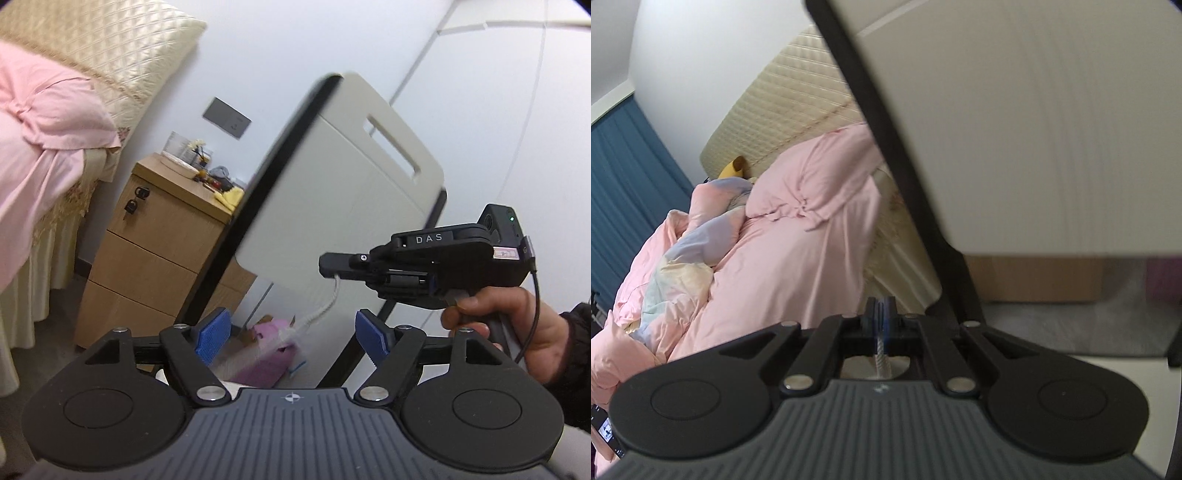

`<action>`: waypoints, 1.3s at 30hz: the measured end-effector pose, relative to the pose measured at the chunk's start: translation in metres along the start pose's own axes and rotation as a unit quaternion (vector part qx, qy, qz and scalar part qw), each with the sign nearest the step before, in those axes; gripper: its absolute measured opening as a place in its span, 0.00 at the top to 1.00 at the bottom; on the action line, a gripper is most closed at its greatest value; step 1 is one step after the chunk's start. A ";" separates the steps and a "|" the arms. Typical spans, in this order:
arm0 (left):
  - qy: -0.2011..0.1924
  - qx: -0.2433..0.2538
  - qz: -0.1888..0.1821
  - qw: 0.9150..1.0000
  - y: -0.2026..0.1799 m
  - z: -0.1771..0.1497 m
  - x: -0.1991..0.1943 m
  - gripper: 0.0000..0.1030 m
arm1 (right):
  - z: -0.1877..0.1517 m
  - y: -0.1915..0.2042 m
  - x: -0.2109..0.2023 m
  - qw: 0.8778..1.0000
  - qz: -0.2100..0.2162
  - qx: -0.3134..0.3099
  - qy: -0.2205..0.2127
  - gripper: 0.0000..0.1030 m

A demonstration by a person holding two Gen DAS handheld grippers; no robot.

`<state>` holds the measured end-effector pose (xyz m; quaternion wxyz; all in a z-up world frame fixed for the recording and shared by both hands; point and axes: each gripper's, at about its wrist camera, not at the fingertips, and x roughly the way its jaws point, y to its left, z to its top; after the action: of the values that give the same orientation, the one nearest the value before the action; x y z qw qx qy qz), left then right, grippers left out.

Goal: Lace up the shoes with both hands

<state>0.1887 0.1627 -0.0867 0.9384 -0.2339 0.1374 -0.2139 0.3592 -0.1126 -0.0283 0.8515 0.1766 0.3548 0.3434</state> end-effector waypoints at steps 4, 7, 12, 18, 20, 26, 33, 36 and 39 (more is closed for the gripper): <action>0.023 0.037 0.003 0.999 -0.012 -0.009 0.008 0.24 | -0.025 -0.012 -0.020 1.000 -0.001 0.007 -0.003 0.97; 0.037 0.058 0.002 0.998 -0.020 -0.016 0.016 0.24 | -0.043 -0.020 -0.029 1.000 0.000 0.012 -0.007 0.97; 0.058 0.092 0.001 0.994 -0.033 -0.027 0.027 0.24 | -0.066 -0.036 -0.039 0.999 0.007 0.035 -0.015 0.97; 0.074 0.135 -0.005 0.988 -0.049 -0.041 0.036 0.25 | -0.089 -0.053 -0.050 0.997 0.015 0.064 -0.028 0.97; 0.077 0.155 -0.005 0.985 -0.055 -0.046 0.039 0.25 | -0.096 -0.057 -0.051 0.997 0.017 0.072 -0.032 0.97; 0.093 0.211 -0.006 0.973 -0.072 -0.062 0.045 0.35 | -0.110 -0.067 -0.053 0.993 0.034 0.102 -0.045 0.97; 0.081 0.253 -0.002 0.964 -0.084 -0.071 0.048 0.38 | -0.111 -0.069 -0.056 0.991 0.057 0.112 -0.053 0.97; 0.077 0.261 0.005 0.962 -0.086 -0.073 0.051 0.42 | -0.110 -0.069 -0.056 0.991 0.062 0.110 -0.051 0.97; 0.073 0.269 0.005 0.960 -0.088 -0.075 0.055 0.54 | -0.110 -0.070 -0.056 0.990 0.067 0.110 -0.048 0.97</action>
<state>0.1801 0.0386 -0.1152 0.9553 0.0444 0.1437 -0.2545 0.2834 -0.1955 -0.1149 0.8179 0.3094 0.3362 0.3496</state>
